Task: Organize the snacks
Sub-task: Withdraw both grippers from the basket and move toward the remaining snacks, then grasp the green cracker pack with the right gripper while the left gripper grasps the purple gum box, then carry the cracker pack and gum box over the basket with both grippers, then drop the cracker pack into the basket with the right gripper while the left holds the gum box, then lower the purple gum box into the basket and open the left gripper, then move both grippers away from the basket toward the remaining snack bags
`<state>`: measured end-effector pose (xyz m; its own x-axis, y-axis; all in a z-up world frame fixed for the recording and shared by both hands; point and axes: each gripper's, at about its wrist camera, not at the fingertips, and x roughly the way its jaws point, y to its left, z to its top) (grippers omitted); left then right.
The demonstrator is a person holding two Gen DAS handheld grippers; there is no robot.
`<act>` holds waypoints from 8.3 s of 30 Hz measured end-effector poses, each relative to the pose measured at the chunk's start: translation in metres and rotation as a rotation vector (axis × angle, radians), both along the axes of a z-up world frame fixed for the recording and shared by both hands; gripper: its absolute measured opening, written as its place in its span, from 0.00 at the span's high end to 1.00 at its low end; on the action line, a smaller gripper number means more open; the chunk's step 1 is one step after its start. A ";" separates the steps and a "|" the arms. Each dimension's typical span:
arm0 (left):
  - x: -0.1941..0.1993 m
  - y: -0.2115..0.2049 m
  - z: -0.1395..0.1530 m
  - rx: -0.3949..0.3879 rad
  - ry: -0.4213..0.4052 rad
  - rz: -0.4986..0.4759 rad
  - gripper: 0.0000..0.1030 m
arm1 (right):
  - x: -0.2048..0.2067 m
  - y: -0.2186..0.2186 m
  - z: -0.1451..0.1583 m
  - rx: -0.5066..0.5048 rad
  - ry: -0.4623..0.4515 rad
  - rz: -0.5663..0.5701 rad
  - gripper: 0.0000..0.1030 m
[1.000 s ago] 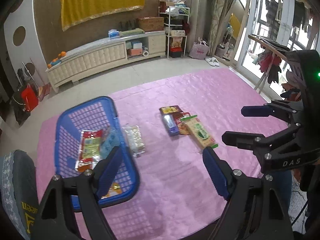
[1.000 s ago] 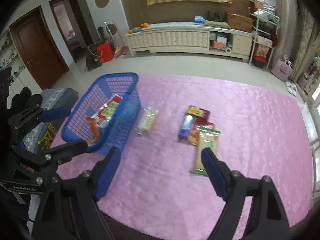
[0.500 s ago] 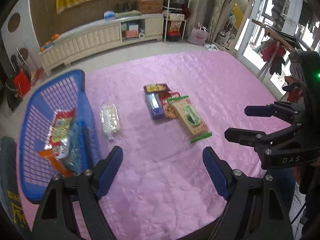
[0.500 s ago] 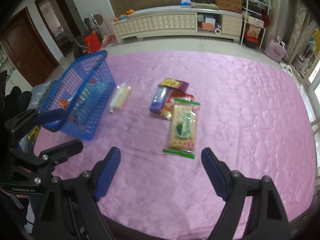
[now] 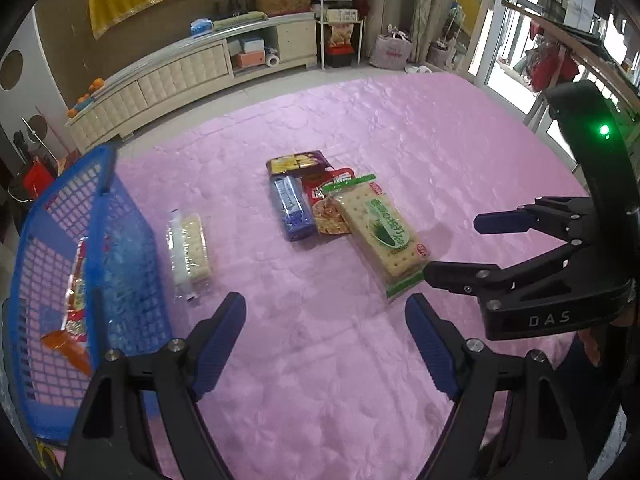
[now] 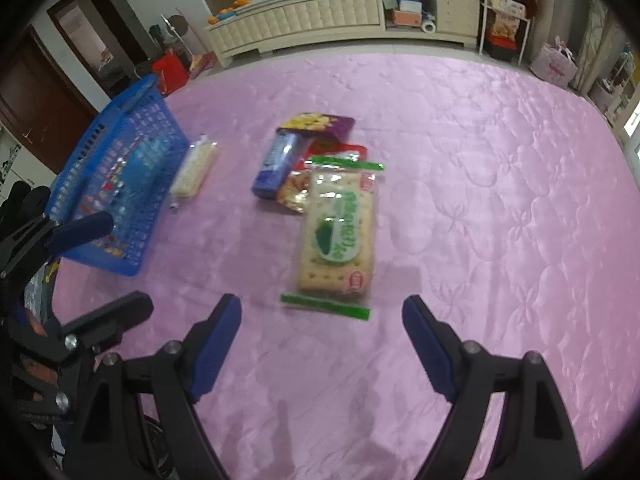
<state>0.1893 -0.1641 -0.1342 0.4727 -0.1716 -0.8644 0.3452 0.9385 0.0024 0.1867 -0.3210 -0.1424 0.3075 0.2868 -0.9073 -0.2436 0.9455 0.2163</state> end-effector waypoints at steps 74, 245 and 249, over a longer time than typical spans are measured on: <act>0.142 -0.029 -0.079 0.072 0.148 0.153 0.72 | 0.076 -0.006 -0.047 0.009 -0.090 -0.066 0.41; 0.013 0.039 0.050 -0.069 0.000 0.149 0.21 | 0.016 0.018 0.058 -0.025 -0.068 -0.078 0.16; 0.027 0.030 0.034 -0.043 0.011 0.153 0.21 | 0.030 0.013 0.041 -0.032 -0.039 -0.086 0.16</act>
